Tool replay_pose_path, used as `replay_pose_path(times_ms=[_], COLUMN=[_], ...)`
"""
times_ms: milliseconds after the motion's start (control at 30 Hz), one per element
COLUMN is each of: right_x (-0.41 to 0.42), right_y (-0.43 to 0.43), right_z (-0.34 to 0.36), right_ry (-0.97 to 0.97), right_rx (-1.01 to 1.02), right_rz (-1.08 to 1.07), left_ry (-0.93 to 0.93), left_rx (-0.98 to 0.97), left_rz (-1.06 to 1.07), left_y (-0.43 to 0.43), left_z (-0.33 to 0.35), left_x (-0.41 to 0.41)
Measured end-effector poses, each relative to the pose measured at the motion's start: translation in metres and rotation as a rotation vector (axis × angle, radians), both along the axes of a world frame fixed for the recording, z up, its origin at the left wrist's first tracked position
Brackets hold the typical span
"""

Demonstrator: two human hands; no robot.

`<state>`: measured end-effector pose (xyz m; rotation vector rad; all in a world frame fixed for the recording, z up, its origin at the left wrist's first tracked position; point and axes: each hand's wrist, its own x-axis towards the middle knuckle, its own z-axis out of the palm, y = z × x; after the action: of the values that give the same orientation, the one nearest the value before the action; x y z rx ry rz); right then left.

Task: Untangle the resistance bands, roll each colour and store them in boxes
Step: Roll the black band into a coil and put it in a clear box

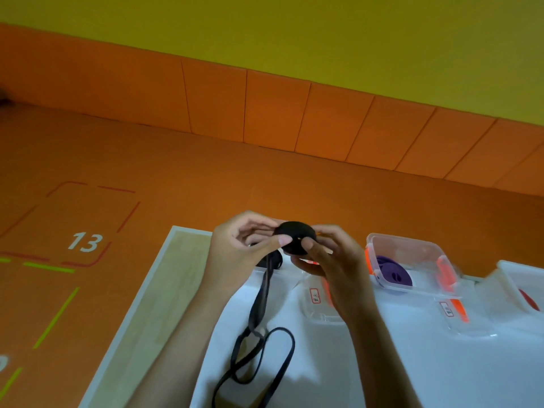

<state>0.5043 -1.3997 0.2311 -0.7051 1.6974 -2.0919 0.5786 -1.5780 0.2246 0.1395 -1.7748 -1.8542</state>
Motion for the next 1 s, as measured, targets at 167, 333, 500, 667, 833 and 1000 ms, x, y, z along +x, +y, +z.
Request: replay_pose_path(times_ms=[167, 333, 500, 667, 833, 1000], right_x=[0.002, 0.003, -0.003, 0.006, 0.006, 0.006], right_y=[-0.005, -0.002, 0.001, -0.003, -0.003, 0.002], right_z=[0.000, -0.006, -0.005, 0.004, 0.018, 0.019], right_ry=[-0.150, 0.024, 0.212, -0.009, -0.012, 0.125], right_rx=[-0.101, 0.108, 0.269, 0.001, -0.004, 0.200], right_rz=[-0.024, -0.047, -0.054, -0.076, -0.045, -0.084], left_ry=[-0.040, -0.101, -0.116, -0.029, 0.017, -0.032], left_rx=[-0.038, -0.079, -0.032, -0.083, -0.232, -0.095], left_rz=[-0.032, -0.092, -0.015, -0.077, -0.120, -0.005], left_y=[-0.001, -0.017, -0.001, 0.003, 0.007, 0.008], left_z=[0.005, 0.004, 0.004, 0.022, 0.035, 0.034], left_x=[-0.001, 0.002, 0.000, -0.004, -0.003, 0.002])
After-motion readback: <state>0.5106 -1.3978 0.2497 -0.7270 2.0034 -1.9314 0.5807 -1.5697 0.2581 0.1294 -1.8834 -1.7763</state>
